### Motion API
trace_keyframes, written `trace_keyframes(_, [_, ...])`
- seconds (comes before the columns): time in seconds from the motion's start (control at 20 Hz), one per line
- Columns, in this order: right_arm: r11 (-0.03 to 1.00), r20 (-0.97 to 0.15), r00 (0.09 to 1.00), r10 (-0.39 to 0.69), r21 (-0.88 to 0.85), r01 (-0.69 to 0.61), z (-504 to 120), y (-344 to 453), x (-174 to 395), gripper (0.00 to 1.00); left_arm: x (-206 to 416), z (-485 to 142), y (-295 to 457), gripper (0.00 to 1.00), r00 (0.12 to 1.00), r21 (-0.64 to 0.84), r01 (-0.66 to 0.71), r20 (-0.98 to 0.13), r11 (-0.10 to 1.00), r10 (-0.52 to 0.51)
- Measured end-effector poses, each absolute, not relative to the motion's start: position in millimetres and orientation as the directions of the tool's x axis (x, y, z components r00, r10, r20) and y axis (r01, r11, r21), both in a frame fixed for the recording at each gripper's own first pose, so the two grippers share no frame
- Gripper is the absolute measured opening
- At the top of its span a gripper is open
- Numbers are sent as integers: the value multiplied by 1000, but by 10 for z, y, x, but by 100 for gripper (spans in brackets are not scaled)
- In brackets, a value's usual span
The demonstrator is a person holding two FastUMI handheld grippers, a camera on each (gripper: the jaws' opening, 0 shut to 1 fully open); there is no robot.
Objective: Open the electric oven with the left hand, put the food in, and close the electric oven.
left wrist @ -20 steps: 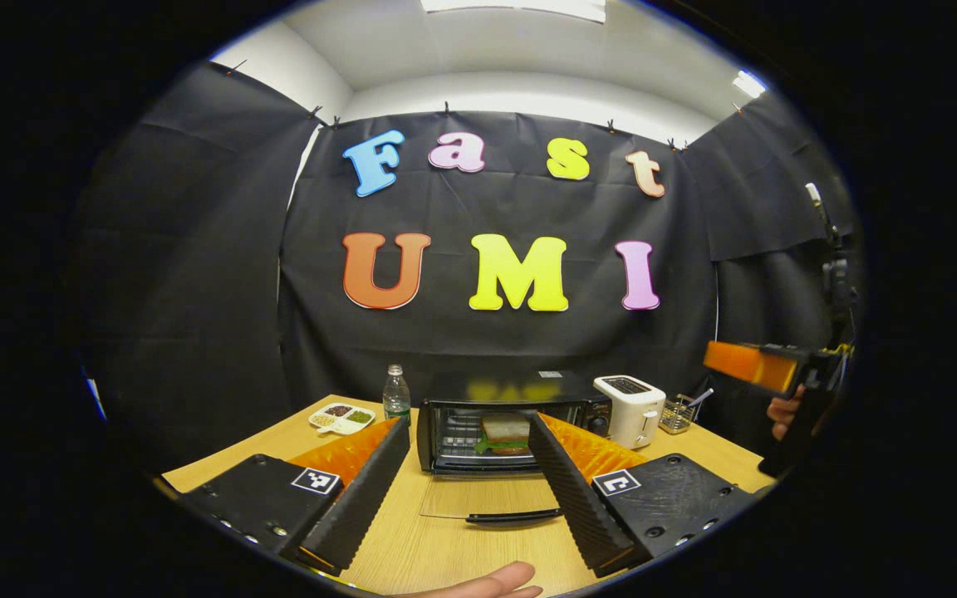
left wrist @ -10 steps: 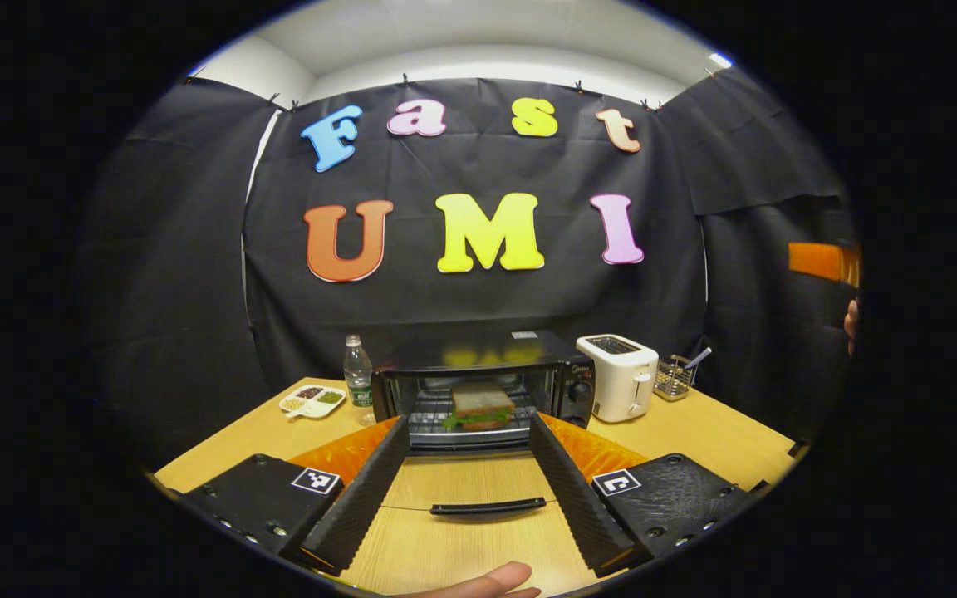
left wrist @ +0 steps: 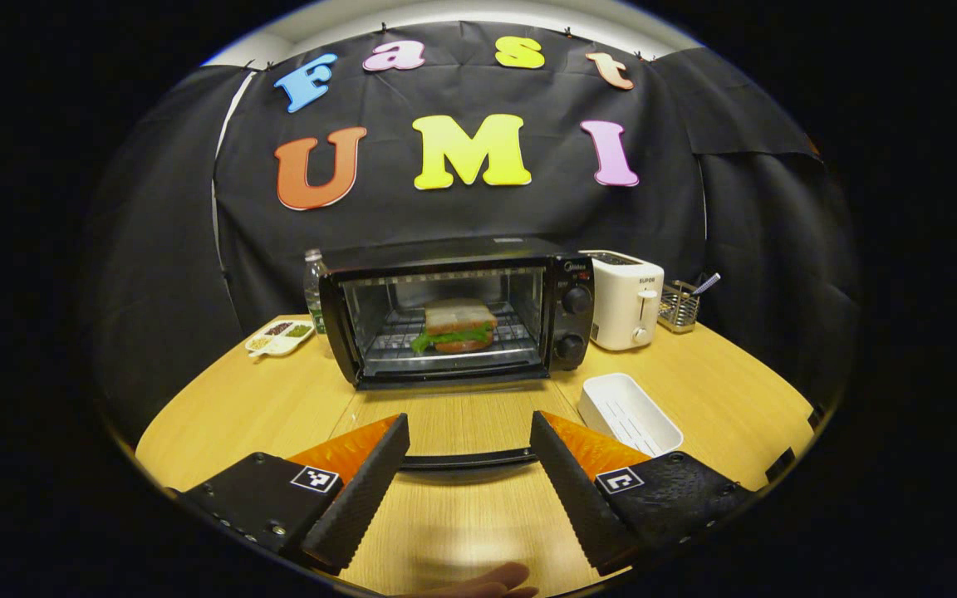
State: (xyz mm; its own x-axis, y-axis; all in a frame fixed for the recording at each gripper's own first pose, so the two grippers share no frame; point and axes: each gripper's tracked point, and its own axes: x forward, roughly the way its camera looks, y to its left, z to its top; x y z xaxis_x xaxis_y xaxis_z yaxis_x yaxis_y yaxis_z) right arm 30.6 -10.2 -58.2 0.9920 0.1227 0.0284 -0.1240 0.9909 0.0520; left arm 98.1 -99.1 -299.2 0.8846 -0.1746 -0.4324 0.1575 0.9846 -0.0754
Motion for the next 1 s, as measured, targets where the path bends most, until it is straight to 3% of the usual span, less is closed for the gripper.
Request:
trace_keyframes(0.45, [989,-8,990,143,36,-143,-786,-72,339,97,943,-3815,-1049,96,772,-124,118,-613,985,-170])
trace_keyframes(1.0, [985,-57,984,167,41,-165,-984,0,394,97,1057,-3732,-999,95,779,-74,115,-612,991,-136])
